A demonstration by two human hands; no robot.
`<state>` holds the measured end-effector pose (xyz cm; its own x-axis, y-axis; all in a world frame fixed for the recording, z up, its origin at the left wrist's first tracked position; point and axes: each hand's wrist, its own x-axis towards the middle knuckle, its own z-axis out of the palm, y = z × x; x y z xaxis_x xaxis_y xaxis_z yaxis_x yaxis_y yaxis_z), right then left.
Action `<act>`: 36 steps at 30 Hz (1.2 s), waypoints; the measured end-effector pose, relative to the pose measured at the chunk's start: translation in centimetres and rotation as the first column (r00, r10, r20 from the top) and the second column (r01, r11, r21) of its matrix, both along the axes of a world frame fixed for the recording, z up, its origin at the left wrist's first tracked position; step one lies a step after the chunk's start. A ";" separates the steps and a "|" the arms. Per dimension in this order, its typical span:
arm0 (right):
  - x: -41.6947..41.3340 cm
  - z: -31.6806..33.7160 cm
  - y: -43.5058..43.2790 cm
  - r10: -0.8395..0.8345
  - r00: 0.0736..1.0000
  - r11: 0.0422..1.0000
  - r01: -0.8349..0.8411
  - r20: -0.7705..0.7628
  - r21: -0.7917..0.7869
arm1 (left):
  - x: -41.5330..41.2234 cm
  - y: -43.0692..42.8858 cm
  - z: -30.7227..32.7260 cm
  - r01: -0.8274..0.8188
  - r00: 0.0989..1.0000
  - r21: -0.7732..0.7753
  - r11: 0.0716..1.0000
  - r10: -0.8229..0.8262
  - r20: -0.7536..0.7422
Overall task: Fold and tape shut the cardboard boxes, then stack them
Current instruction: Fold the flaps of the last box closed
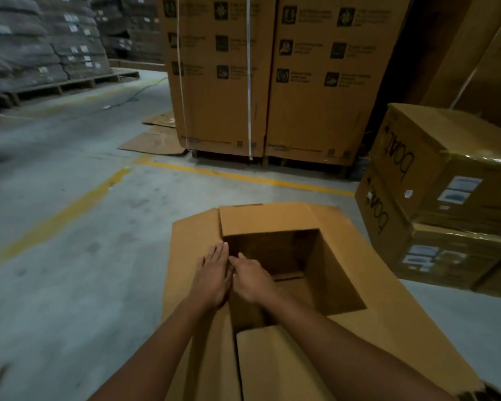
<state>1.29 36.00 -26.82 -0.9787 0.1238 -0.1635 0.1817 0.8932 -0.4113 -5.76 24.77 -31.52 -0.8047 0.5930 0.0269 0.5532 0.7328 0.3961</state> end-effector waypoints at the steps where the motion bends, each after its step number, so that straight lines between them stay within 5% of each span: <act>1: 1.0 -0.1 -1.4 0.001 1.000 1.000 -0.001 -0.014 -0.001 | 1.5 -1.4 -0.4 -0.083 0.996 0.046 0.996 0.082 0.020; 5: 5.4 -0.9 -5.5 0.012 1.000 1.000 -0.012 0.019 0.018 | 6.9 -7.8 -1.8 -0.564 0.811 0.106 0.819 0.524 0.260; 8: 8.4 -0.8 -7.2 -0.006 1.000 0.998 0.004 0.026 0.055 | 8.8 -11.5 -1.4 -0.726 0.606 0.161 0.668 0.512 0.609; 15: 12.3 2.3 -8.2 -0.026 0.999 0.997 0.029 -0.043 0.071 | 12.0 -11.5 10.7 -0.642 0.732 0.578 0.503 0.176 0.659; 18: 14.0 3.8 -7.7 -0.053 0.997 0.998 0.054 -0.063 0.011 | 14.0 -8.4 13.6 -0.533 0.779 0.641 0.553 0.026 0.626; 21: 17.1 4.4 -5.8 -0.101 0.995 0.995 0.101 -0.007 0.004 | 16.5 -4.9 12.0 -0.334 0.874 0.599 0.728 0.002 0.485; 25: 21.8 3.6 -1.9 -0.182 0.980 0.981 0.176 0.076 0.087 | 20.1 -1.2 8.1 -0.098 0.966 0.394 0.914 -0.007 0.257; 27: 23.7 2.6 -0.1 -0.232 0.968 0.971 0.224 0.098 0.082 | 21.5 0.5 6.3 0.000 0.983 0.159 0.987 -0.028 0.179; 30: 25.2 0.9 1.9 -0.275 0.952 0.956 0.255 0.137 0.144 | 23.2 2.7 4.4 0.064 0.993 -0.096 0.993 -0.054 0.108; 36: 26.4 -0.5 5.4 -0.432 0.901 0.895 0.434 -0.038 0.100 | 23.3 6.0 3.2 0.190 0.982 -0.171 0.967 -0.191 0.011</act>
<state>27.68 41.44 -27.34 -0.8265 0.5513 -0.1135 0.5551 0.7650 -0.3264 17.54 30.79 -28.28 -0.6766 0.7315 -0.0839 0.6909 0.6702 0.2711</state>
